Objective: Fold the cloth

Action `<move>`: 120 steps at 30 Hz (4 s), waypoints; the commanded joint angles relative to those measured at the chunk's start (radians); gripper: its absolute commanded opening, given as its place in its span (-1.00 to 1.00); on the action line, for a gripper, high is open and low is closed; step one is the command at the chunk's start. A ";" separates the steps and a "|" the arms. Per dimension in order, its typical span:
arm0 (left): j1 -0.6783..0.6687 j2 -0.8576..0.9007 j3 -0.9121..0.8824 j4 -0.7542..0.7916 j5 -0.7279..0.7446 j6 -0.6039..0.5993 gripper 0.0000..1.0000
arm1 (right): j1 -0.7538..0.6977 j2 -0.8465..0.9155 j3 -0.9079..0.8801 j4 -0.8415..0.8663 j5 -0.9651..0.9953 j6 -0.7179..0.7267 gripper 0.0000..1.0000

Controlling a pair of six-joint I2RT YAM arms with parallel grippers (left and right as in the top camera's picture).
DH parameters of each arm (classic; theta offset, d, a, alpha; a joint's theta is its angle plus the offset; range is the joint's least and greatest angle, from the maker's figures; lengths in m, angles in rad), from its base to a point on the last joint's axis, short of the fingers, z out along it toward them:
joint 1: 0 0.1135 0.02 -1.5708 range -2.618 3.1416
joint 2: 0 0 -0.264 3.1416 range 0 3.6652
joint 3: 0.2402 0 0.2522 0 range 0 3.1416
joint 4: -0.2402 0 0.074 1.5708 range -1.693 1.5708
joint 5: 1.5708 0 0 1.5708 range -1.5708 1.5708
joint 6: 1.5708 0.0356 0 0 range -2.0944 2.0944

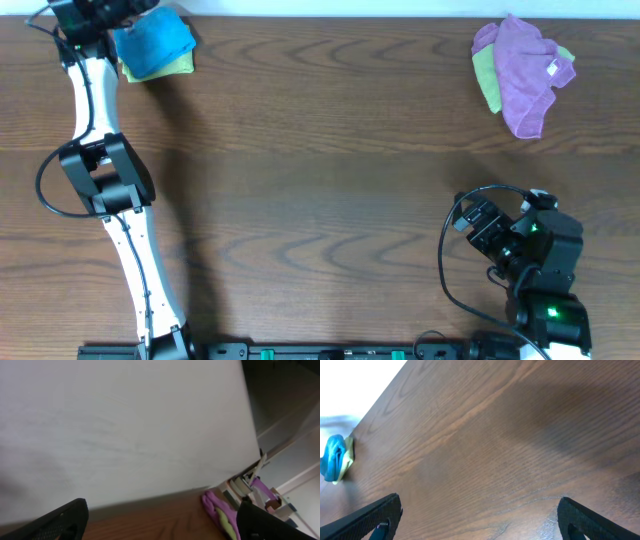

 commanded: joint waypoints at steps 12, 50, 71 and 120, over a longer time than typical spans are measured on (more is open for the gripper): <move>-0.006 0.000 0.235 -0.491 -0.378 0.424 0.92 | -0.008 0.000 0.007 0.037 0.014 0.013 0.99; -0.375 -0.476 0.506 -1.878 -1.088 0.887 0.92 | -0.008 0.000 0.007 0.042 0.256 -0.005 0.98; -0.629 -1.124 0.246 -1.976 -1.283 0.792 0.91 | -0.008 0.000 0.007 0.042 0.256 -0.005 0.99; -0.573 -2.297 -1.527 -1.274 -1.263 0.744 0.91 | -0.008 0.000 0.007 0.042 0.256 -0.005 0.99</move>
